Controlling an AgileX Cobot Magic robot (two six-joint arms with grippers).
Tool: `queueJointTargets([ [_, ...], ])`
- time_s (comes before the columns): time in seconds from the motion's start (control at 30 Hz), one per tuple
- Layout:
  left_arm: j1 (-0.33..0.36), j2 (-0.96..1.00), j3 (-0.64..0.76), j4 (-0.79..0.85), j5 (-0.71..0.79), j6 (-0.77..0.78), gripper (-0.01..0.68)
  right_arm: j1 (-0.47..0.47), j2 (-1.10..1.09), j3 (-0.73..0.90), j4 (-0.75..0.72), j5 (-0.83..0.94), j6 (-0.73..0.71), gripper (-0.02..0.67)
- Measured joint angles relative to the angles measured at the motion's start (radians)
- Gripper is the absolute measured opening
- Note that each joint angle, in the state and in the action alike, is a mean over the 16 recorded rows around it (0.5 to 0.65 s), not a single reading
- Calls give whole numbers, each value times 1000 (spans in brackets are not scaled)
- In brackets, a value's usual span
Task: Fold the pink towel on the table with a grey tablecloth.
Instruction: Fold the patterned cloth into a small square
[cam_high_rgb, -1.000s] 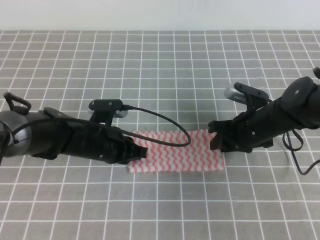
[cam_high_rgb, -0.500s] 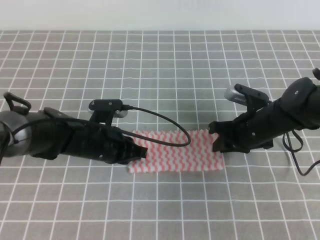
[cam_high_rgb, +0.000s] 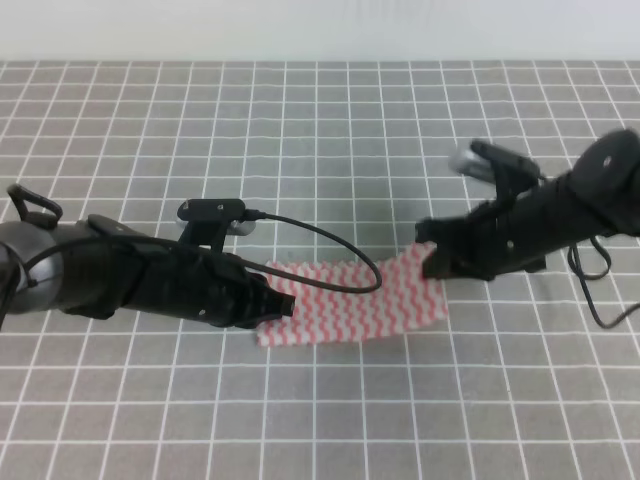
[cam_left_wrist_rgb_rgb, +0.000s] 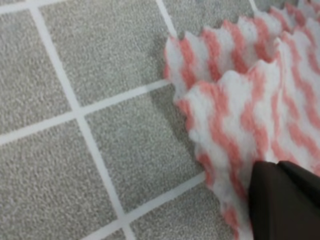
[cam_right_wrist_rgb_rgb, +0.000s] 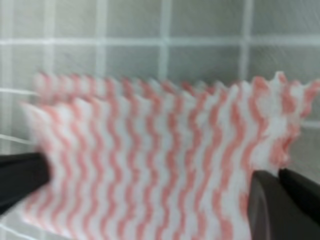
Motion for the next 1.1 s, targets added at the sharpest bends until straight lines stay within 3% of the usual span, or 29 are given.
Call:
queueJointTargets([
  [0.57,0,-2,2,2,5,0,-2,18,-13,-55,167,33,-106,-15],
  [1.1,-1,-13,4,2,7,0,-2,66,-10,-58,185,0,-108,-15],
])
